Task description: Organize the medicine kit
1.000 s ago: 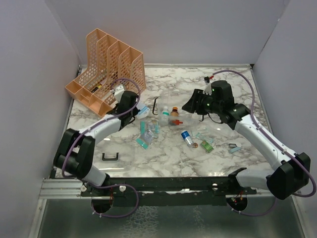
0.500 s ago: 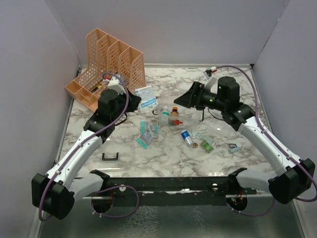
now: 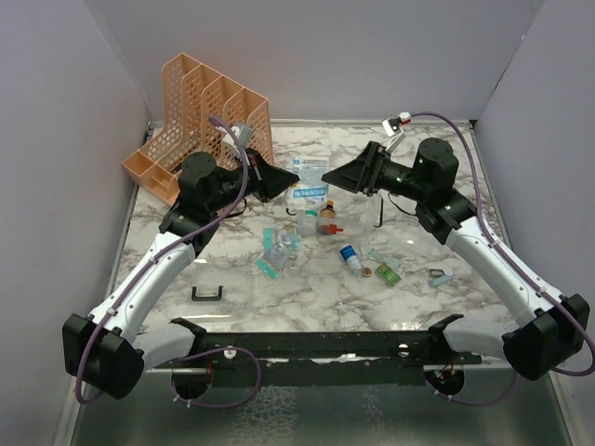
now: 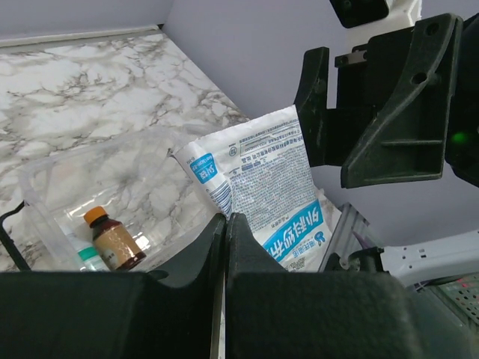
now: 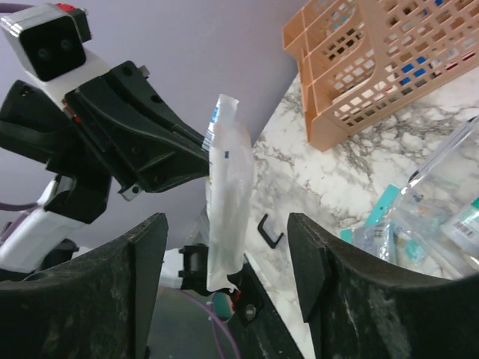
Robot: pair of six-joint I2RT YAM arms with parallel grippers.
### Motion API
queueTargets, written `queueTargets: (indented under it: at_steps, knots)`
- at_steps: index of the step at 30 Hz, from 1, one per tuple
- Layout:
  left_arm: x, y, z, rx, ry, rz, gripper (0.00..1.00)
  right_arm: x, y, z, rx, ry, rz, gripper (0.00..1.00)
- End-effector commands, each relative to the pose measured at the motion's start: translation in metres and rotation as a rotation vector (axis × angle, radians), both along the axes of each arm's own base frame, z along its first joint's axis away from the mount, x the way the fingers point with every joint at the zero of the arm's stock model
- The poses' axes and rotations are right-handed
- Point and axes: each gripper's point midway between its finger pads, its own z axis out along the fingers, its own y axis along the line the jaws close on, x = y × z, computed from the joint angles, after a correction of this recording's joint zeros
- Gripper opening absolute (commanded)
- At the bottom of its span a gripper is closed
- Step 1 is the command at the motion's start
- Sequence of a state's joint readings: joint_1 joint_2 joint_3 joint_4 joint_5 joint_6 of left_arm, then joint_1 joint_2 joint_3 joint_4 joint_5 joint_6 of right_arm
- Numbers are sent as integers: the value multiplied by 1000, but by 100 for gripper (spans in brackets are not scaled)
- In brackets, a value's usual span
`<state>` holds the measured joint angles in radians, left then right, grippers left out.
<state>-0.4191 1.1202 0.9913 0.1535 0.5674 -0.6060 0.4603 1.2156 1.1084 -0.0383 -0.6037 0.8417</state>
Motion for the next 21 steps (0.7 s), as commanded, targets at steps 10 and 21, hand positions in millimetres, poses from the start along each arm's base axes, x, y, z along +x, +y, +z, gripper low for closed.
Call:
queueTargets:
  at_steps: [10, 21]
  knots:
    - [-2, -10, 16, -60, -31, -71, 0, -15, 8, 1, 89, 32, 82, 41]
    - [14, 1, -5, 6, 44, 49, 34, -5, 2, -5, 56, 59, -3, 1]
